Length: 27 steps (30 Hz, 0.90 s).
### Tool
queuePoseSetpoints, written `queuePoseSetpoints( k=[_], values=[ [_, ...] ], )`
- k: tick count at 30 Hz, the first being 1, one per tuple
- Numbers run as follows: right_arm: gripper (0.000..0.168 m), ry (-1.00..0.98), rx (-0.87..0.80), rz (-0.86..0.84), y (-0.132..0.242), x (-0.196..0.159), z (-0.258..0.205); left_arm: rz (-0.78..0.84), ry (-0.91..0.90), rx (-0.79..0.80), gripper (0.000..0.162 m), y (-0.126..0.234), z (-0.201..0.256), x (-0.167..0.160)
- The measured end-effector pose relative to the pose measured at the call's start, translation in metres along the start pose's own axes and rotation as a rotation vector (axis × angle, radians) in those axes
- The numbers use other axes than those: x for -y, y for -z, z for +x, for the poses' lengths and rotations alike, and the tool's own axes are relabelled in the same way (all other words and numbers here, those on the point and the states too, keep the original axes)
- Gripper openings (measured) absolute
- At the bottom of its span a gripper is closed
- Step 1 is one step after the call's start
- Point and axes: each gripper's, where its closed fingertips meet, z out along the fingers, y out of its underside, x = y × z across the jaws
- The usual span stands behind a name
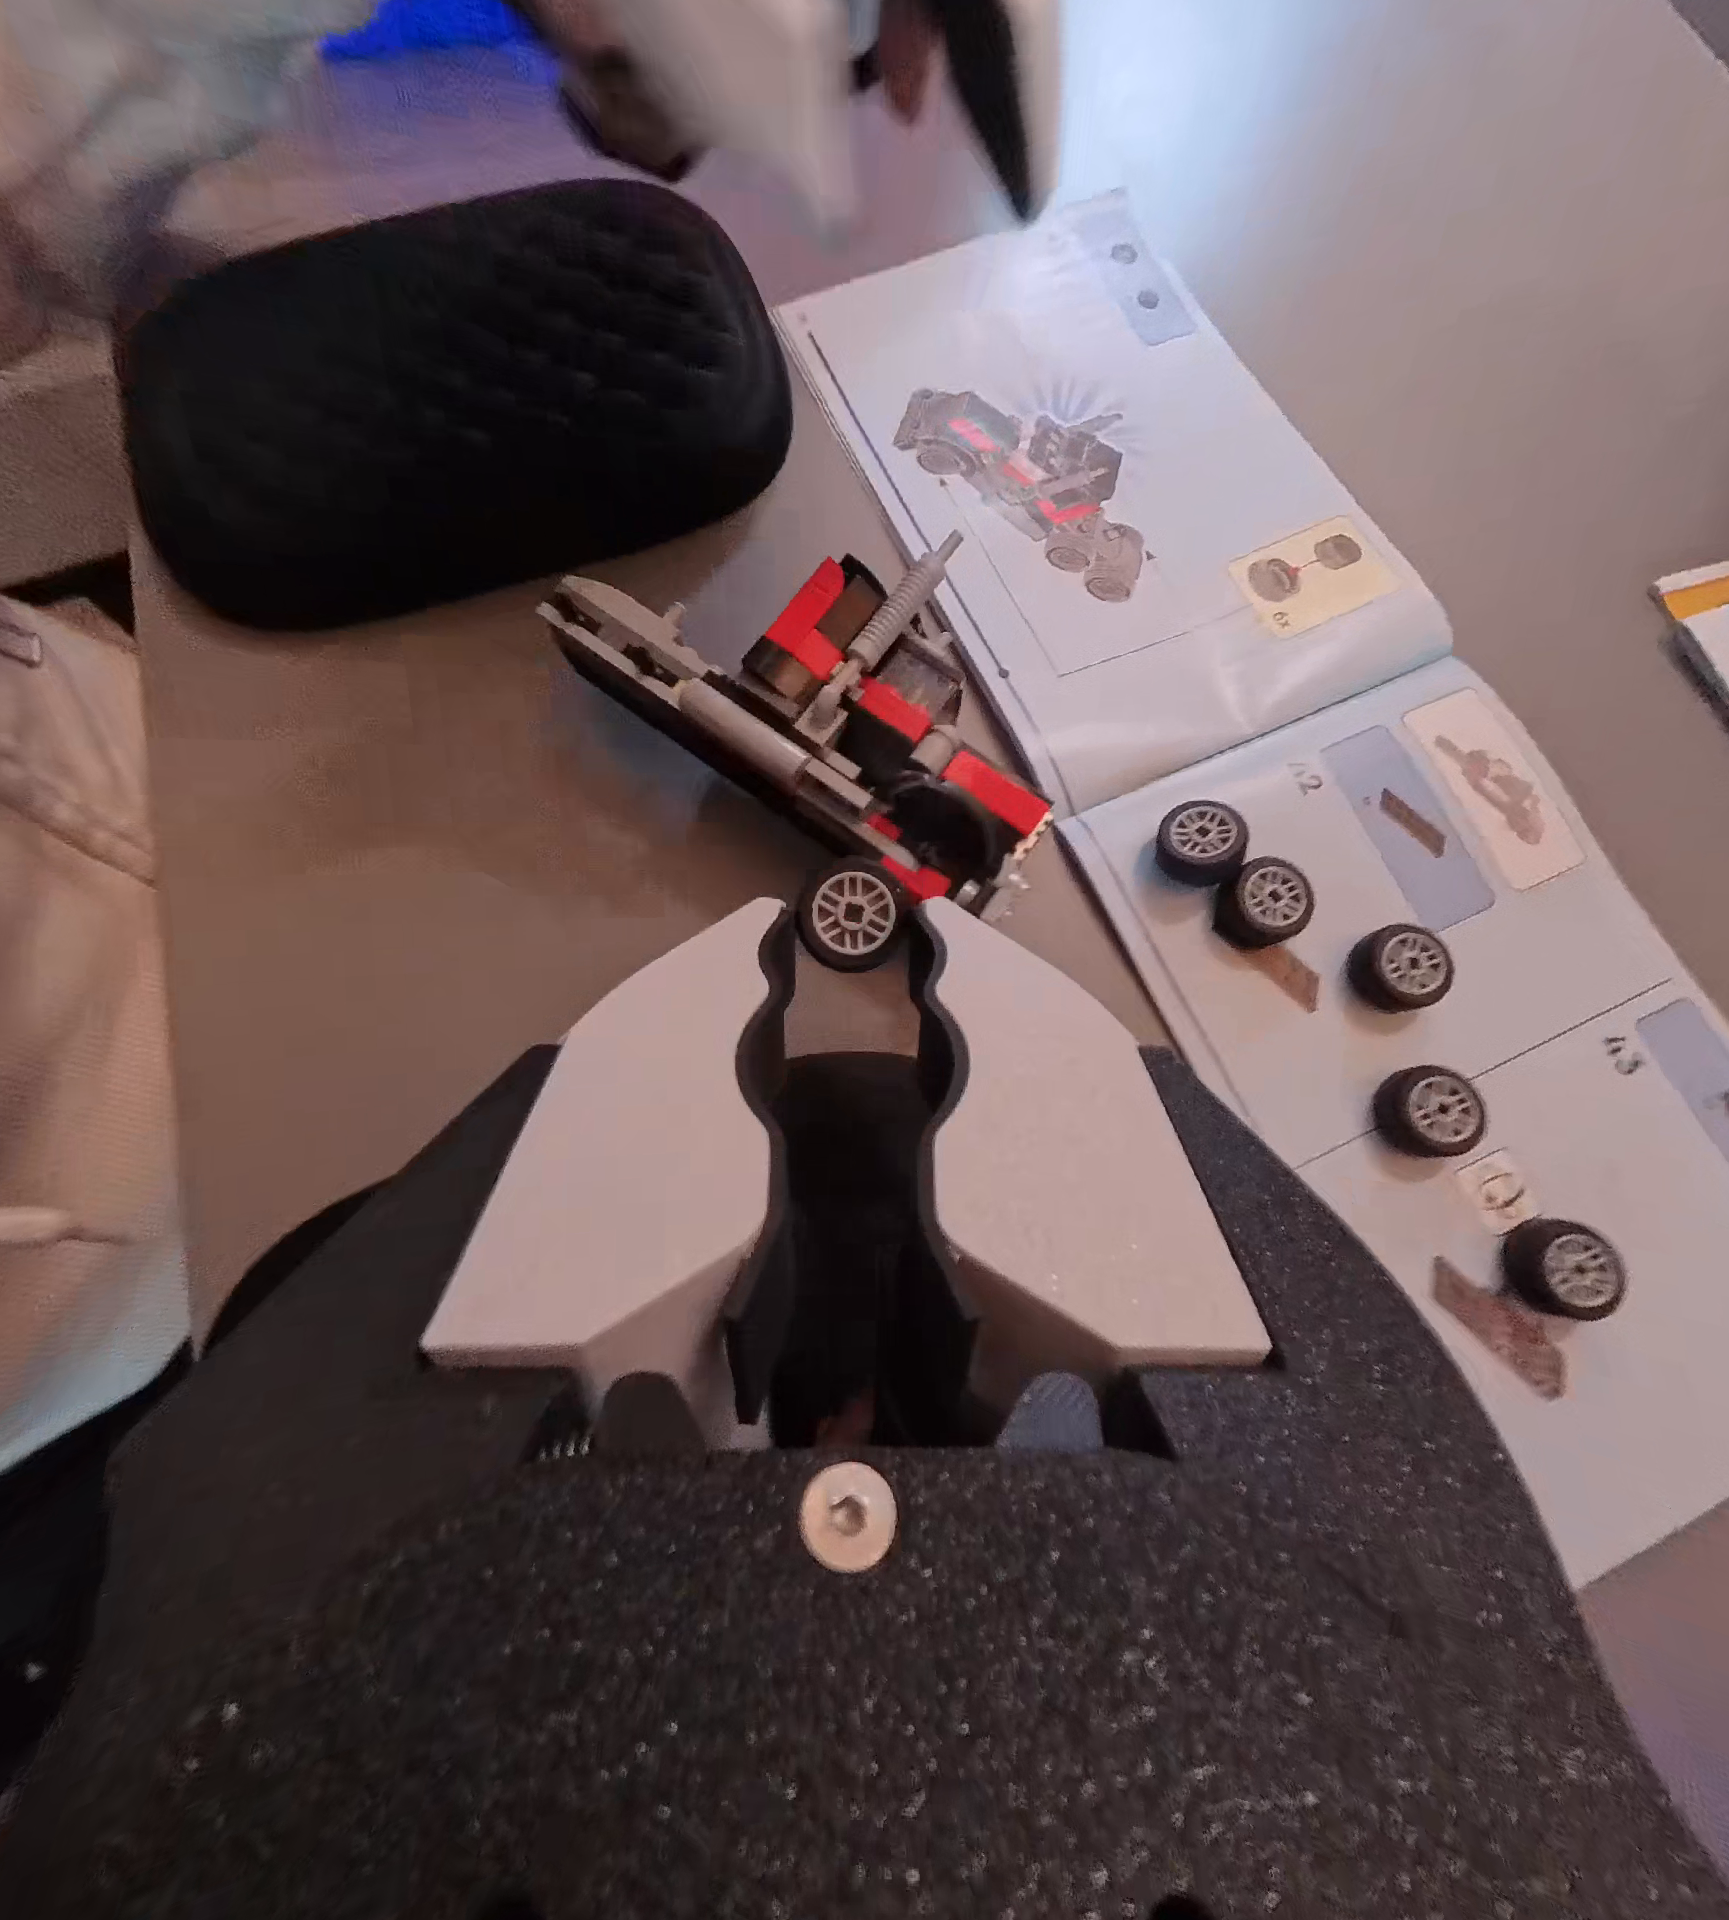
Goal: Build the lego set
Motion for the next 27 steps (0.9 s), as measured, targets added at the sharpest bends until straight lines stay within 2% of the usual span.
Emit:
queuePoseSetpoints(
  k=[2,3,6,9,15,21,25,27],
  values=[
    [0.021,-0.040,0.002,-0.029,-0.006,-0.010,-0.006,-0.029,-0.036,-0.030,0.007,-0.008,-0.025,0.006],
    [0.021,-0.044,-0.016,-0.060,-0.011,-0.017,-0.006,-0.096,-0.045,-0.076,0.003,-0.017,-0.033,0.001],
    [0.021,-0.053,-0.058,-0.105,-0.021,-0.024,-0.002,-0.396,-0.089,-0.201,0.001,-0.050,-0.043,-0.034],
    [0.021,-0.057,-0.078,-0.092,-0.026,-0.022,0.003,-0.500,-0.108,-0.317,0.000,-0.072,-0.033,-0.053],
    [0.021,-0.046,-0.109,-0.033,-0.025,-0.013,0.021,-0.540,-0.012,-0.349,0.000,-0.071,-0.023,-0.063],
    [0.021,-0.059,-0.037,-0.007,-0.029,-0.013,0.023,-0.502,0.124,-0.369,0.002,-0.059,-0.015,-0.064],
    [0.021,-0.107,-0.027,0.088,-0.018,0.004,0.019,-0.458,0.110,-0.315,0.002,-0.061,-0.030,-0.064],
    [0.021,-0.094,-0.053,0.062,-0.021,0.005,0.019,-0.423,0.081,-0.340,0.002,-0.065,-0.028,-0.061]
  ],
)
